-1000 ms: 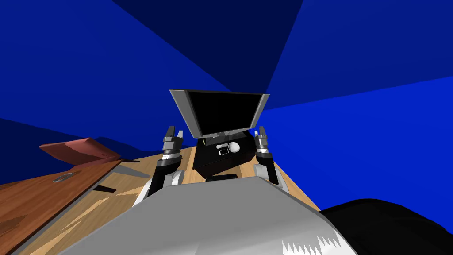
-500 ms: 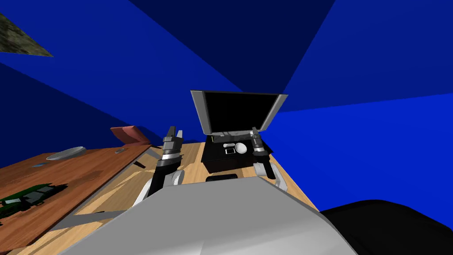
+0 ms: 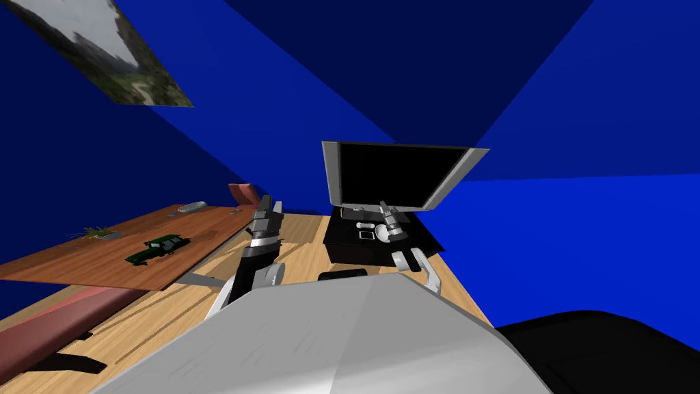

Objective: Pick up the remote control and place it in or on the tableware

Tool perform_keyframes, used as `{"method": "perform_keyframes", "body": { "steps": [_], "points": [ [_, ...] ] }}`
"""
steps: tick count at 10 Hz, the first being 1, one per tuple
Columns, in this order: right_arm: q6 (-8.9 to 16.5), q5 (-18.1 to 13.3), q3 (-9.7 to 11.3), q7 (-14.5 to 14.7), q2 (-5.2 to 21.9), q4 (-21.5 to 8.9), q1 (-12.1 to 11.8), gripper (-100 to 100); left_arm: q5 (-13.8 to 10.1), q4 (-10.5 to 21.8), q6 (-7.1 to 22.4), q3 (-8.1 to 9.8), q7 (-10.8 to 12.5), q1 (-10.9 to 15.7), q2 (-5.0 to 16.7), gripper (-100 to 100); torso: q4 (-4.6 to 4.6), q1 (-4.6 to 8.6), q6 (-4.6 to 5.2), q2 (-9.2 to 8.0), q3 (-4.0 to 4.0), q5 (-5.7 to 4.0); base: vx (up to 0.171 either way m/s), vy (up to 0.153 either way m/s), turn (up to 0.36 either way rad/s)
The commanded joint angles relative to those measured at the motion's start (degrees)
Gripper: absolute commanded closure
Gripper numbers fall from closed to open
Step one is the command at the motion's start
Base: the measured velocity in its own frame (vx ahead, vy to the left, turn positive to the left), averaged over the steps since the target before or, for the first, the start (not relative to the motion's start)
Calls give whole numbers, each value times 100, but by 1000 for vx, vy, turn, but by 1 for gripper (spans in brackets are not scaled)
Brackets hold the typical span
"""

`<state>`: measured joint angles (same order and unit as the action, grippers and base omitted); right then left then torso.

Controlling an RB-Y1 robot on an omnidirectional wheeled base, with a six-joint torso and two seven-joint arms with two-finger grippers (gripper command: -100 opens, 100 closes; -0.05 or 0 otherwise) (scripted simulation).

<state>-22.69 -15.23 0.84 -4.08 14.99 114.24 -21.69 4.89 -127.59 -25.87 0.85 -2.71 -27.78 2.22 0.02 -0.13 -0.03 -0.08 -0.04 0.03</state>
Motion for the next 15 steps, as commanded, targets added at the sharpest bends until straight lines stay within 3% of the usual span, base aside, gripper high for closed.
{"method": "perform_keyframes", "body": {
  "steps": [1, 5, 6, 7, 10, 12, 13, 15],
  "points": [
    [-12, -111, 47, -65, 164, -117, -3, -100, 0, 0, 0, 0, 0, 0, 0, 0, 0, 0, 0, 0, 0, 0, -14, 36, 292],
    [34, -700, 304, -350, 832, -811, 205, -100, 0, 0, 0, 1, 0, -2, 0, 0, -1, 9, 8, 5, 3, -1, 0, 31, 349],
    [34, -700, 304, -350, 832, -822, 205, -100, 0, 0, 0, 1, 0, -1, 0, 0, -1, 10, 2, 5, 3, -2, 2, 8, 166],
    [44, -911, 408, -451, 1061, -1024, 266, -100, 0, 0, 0, 2, 0, -2, 1, 0, -1, 14, 9, 4, 2, -3, 3, 18, 385],
    [52, -1126, 521, -554, 1291, -1349, 320, -100, 0, 0, 0, 1, 0, -1, 1, 0, -1, 15, 3, 6, 3, -3, 6, 8, 223],
    [57, -1524, 775, -763, 1682, -1781, 408, -100, 0, 0, 0, 1, 0, -1, 1, 0, -1, 14, 2, 5, 3, -3, 4, 9, 480],
    [57, -1567, 775, -763, 1736, -1906, 408, -100, 0, 0, 0, 1, 0, -1, 1, 0, -1, 16, 4, 5, 3, -3, 5, -9, 137],
    [50, -1959, 1061, -972, 2077, -2370, 466, -100, 0, 0, 0, 2, 0, -1, 1, 0, -1, 20, 7, 3, 2, -4, 0, -6, 360]
  ]
}}
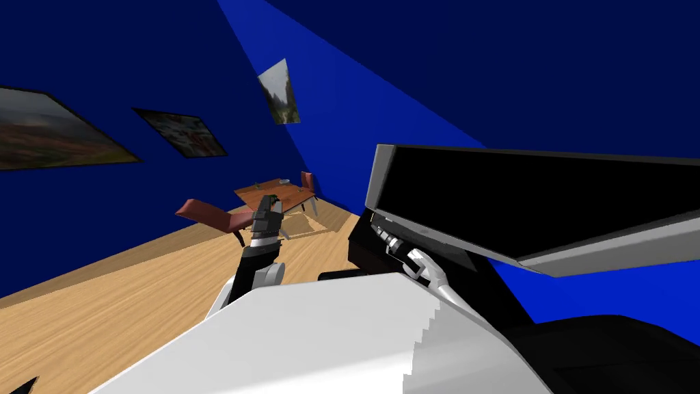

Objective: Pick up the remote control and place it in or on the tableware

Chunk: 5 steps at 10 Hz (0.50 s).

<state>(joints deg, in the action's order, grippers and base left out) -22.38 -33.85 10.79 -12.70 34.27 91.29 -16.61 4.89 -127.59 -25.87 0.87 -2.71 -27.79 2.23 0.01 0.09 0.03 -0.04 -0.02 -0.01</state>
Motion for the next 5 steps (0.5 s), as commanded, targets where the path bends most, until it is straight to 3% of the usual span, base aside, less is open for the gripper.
{"method": "perform_keyframes", "body": {
  "steps": [1, 2, 3, 4, 5],
  "points": [
    [18, -148, 66, -110, 218, -191, -42, -100, 0, 0, 0, 0, 0, 0, 0, 0, 0, 0, 0, 0, 0, 0, 1, -15, 279],
    [12, -367, 217, -212, 406, -386, -25, -100, 0, 0, 0, 1, 0, -1, 0, 0, 0, 2, 6, -1, -1, 0, -6, -16, 325],
    [12, -367, 217, -212, 406, -486, -25, -100, 0, 0, 0, 0, 0, 0, 0, 0, 0, 3, 4, -4, -2, 0, -18, -20, 186],
    [5, -584, 373, -312, 583, -725, -16, -100, 0, 0, 0, 1, 0, -1, 0, 0, 1, 4, 8, -7, -4, -1, -13, -14, 423],
    [5, -584, 373, -312, 583, -782, -16, -100, 0, 0, 0, 0, 0, 0, 0, 0, 1, 2, 1, -6, -4, 0, -14, -20, 146]
  ]
}}
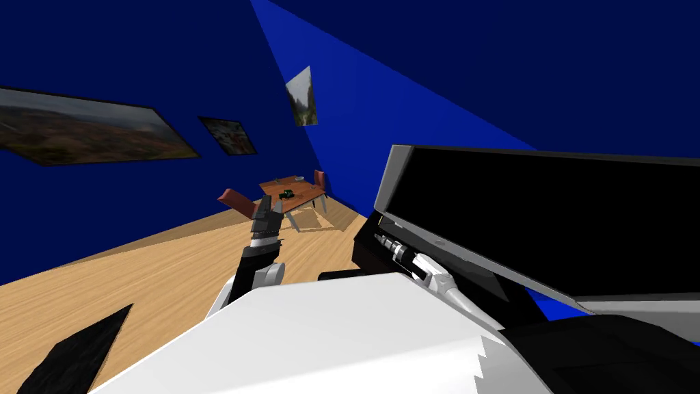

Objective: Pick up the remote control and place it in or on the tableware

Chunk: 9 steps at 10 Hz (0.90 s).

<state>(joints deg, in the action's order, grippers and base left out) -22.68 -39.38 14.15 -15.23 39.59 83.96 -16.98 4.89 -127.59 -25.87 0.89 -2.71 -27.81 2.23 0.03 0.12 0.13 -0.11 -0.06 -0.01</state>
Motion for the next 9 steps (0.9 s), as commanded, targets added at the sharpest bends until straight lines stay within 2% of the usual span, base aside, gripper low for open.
{"method": "perform_keyframes", "body": {
  "steps": [1, 2, 3, 4, 6, 8, 9],
  "points": [
    [27, -242, 193, -156, 217, -286, 23, -100, 0, 0, 0, 0, 0, 0, 0, 0, 0, 0, 0, 0, 0, 0, -6, -16, 389],
    [20, -408, 350, -249, 373, -566, 17, -100, 0, 0, 0, -1, 0, 2, 0, 0, 0, 1, -9, 5, 2, -1, -26, -48, 394],
    [20, -449, 350, -249, 373, -644, 17, -100, 0, 0, 0, 0, 0, 1, 0, 0, 0, 10, -4, -2, -1, -2, -32, -41, 171],
    [14, -649, 504, -338, 520, -866, 4, -100, 0, 0, 0, 0, 0, 0, 0, 0, 1, 9, 0, -5, -3, -2, -21, -43, 323],
    [14, -649, 504, -338, 520, -939, 4, -100, 0, 0, 0, 0, 0, 0, 0, 0, 1, 9, -1, -2, -1, -2, -18, -24, 108],
    [5, -1025, 802, -502, 791, -1407, -42, -100, 0, 0, 0, 0, 0, 1, 0, 0, -2, 3, -6, 11, 6, -1, -2, -40, 363],
    [5, -1025, 802, -502, 791, -1519, -42, -100, 0, 0, 0, 0, 0, 1, 1, 0, -2, 16, -4, 7, 4, -3, -20, -55, 343]
  ]
}}
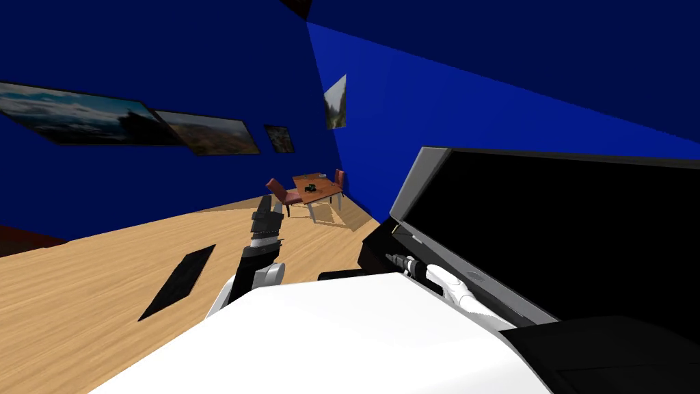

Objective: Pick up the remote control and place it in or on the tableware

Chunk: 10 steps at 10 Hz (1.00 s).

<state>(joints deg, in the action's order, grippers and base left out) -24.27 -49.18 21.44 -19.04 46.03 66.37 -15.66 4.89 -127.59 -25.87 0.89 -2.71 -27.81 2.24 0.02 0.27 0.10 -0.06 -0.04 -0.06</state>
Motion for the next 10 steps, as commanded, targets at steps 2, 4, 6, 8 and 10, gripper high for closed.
{"method": "perform_keyframes", "body": {
  "steps": [2, 4, 6, 8, 10],
  "points": [
    [161, -220, 216, -195, 272, -41, -207, -100, 0, 0, 0, 0, 0, -1, 0, 0, 0, -12, 6, 1, 1, 4, -4, -25, 195],
    [158, -384, 354, -264, 387, -311, -245, -100, 0, 0, 0, 0, 0, 0, 0, 0, -1, 10, -1, 3, 2, -1, -36, -79, 333],
    [150, -679, 617, -383, 585, -751, -335, -100, 0, 0, 0, 0, 0, 0, 0, 0, 2, 6, -3, -3, -3, 1, -29, -79, 444],
    [145, -810, 743, -435, 665, -1040, -385, -100, 0, 0, 0, 1, 0, -1, 1, 0, 0, 11, 7, 2, 1, -2, -24, -65, 256],
    [138, -928, 864, -480, 731, -1152, -437, -100, 0, 0, 0, 1, 0, 0, 1, 0, 2, 9, 0, -5, -3, 0, -50, -72, 325]
  ]
}}
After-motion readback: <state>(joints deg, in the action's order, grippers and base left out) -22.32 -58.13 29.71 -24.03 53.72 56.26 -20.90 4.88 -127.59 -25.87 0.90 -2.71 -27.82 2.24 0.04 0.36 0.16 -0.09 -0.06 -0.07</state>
